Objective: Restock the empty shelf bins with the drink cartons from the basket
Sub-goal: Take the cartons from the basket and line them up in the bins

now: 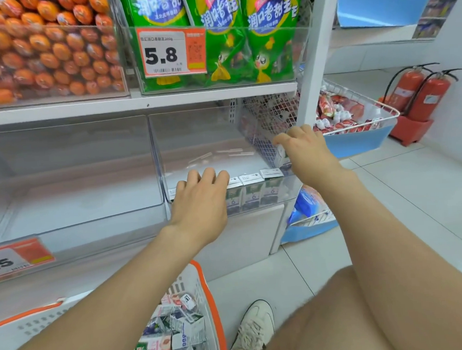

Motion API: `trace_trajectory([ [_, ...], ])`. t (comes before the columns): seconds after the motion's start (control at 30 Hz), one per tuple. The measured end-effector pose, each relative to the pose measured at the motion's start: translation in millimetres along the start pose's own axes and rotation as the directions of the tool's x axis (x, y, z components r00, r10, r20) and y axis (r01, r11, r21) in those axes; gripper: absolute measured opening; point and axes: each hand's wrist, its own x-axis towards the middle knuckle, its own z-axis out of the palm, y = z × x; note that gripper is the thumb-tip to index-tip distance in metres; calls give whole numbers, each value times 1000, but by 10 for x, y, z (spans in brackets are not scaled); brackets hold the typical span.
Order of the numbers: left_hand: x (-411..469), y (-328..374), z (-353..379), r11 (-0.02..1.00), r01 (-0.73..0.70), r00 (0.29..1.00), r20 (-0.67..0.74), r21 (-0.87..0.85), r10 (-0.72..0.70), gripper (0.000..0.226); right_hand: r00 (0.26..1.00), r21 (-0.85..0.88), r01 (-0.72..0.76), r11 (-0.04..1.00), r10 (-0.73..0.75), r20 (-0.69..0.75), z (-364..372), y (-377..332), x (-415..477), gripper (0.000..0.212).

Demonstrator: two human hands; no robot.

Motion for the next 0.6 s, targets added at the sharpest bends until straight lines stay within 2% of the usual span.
trace_trajectory([
  [0.1,8,60,19,999,22,1000,3,26,-22,34,999,31,23,999,-24,27,-29,66,-88,73],
  [0.17,9,118,43,1000,3,1000,14,20,-3,39,989,57,49,997,-56,139,-41,72,-137,68],
  [0.27,12,200,96,999,-32,998,47,2,32,51,959,41,105,994,-112,260,-20,42,-185,73],
  [0.43,45,165,120,999,-49,997,67,6,48,57,952,50,55,997,-67,298,13,-1,-170,59],
  [0.5,30,95,101,996,-68,994,76,-53,72,54,954,103,11,995,-41,298,-32,-124,-174,55],
  [0.6,-77,-64,-3,968,-98,995,8,-229,102,41,987,210,28,977,-61,151,-192,-467,-261,52],
])
